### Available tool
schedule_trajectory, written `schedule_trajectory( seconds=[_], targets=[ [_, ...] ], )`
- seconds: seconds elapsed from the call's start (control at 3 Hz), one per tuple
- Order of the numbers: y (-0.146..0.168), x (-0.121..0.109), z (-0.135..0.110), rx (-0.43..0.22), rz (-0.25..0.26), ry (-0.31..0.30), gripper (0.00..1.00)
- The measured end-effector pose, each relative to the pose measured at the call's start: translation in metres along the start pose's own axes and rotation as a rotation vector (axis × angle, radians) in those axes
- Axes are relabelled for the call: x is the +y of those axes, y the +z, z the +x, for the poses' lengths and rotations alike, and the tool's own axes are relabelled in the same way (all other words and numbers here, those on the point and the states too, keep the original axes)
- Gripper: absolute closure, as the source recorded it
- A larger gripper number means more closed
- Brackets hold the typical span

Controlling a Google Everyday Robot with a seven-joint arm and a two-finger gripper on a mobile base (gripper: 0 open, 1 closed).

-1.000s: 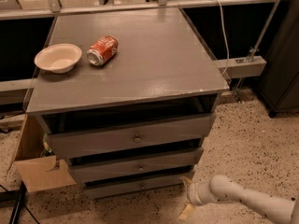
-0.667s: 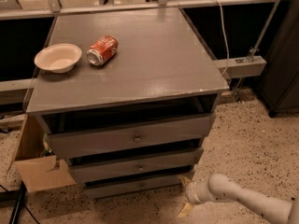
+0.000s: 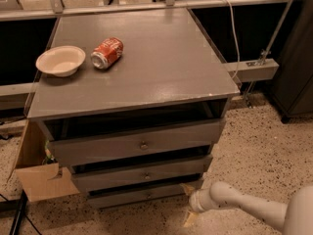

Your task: Open bottom drawer

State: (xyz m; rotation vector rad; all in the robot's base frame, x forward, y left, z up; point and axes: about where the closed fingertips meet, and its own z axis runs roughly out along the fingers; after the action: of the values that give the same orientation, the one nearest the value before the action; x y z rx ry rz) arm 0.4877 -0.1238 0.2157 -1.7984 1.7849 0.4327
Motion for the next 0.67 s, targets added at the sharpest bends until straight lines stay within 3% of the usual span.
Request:
schedule_trajectory(
  seconds=[0.33,0.67],
  targets=[
    [0.0168,-0.0084,0.0063,0.112,0.032,-0.067,0.0],
    [0.0168,-0.0084,0.0063,0.112,0.032,-0.067,0.0]
  ],
)
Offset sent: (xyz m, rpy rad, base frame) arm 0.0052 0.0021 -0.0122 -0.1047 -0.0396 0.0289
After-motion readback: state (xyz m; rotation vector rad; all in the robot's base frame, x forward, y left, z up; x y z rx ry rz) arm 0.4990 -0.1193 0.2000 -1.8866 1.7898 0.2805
